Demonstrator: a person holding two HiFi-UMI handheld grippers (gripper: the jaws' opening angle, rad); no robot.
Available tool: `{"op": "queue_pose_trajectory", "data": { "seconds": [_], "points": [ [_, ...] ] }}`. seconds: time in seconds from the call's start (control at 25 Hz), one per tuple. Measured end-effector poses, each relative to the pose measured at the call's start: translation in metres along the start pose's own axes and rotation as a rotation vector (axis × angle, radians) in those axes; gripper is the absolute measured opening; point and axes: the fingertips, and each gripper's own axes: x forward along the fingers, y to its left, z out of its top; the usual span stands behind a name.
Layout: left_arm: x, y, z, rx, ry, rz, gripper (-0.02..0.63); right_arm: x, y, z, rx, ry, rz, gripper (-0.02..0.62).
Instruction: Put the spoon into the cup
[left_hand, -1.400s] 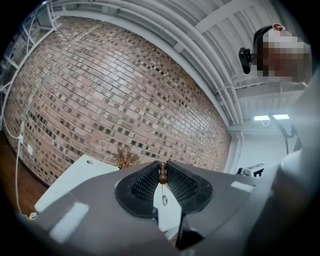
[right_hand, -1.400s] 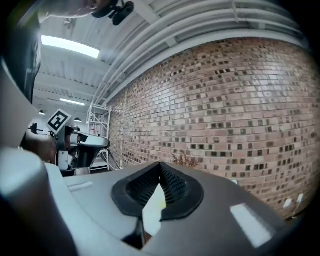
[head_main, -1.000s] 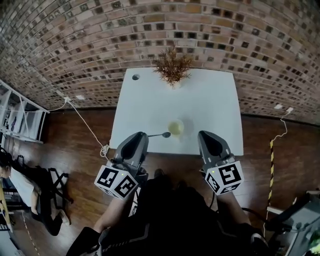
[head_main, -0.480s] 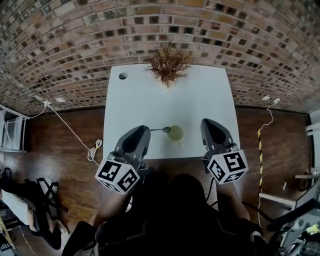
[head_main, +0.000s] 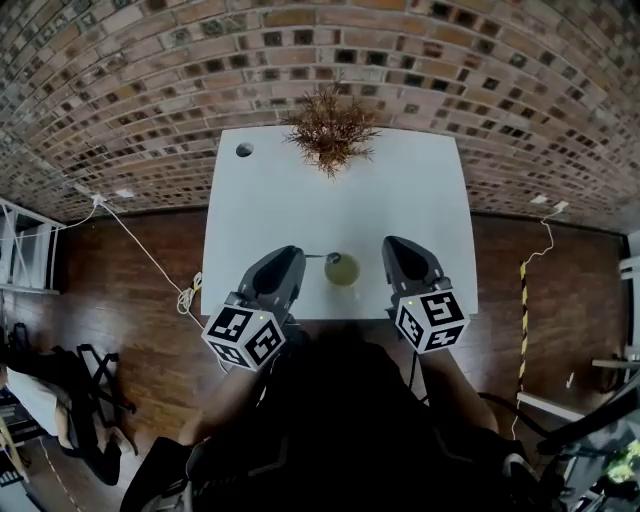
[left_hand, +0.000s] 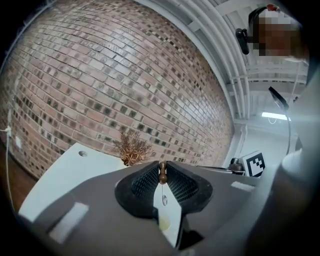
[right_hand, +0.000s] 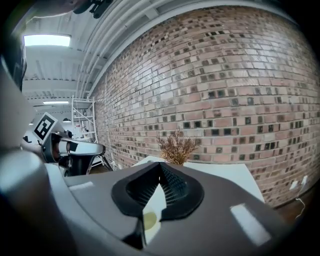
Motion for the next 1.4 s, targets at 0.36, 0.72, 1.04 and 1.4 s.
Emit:
{"op": "queue_pose_trajectory", "data": {
  "seconds": [0.36,0.72,1.04,1.4],
  "points": [
    [0.030,0.020,-0.060,-0.044,0.099,0.091,0.043,0.036,-0.015,-0.067,0.093,0.140,0.039,0.006],
    [0.048,0.041,-0.110,-0.042,0.204,0.134,0.043,0.056,-0.011,-0.151,0.144,0.275,0.039,0.040],
    [0.059,0.040,-0.133,-0.017,0.258,0.137,0.043,0.052,-0.035,-0.213,0.213,0.412,-0.121,0.070],
    [0.058,0.037,-0.145,-0.056,0.247,0.192,0.043,0.043,-0.047,-0.237,0.283,0.467,-0.203,0.013]
  ]
}}
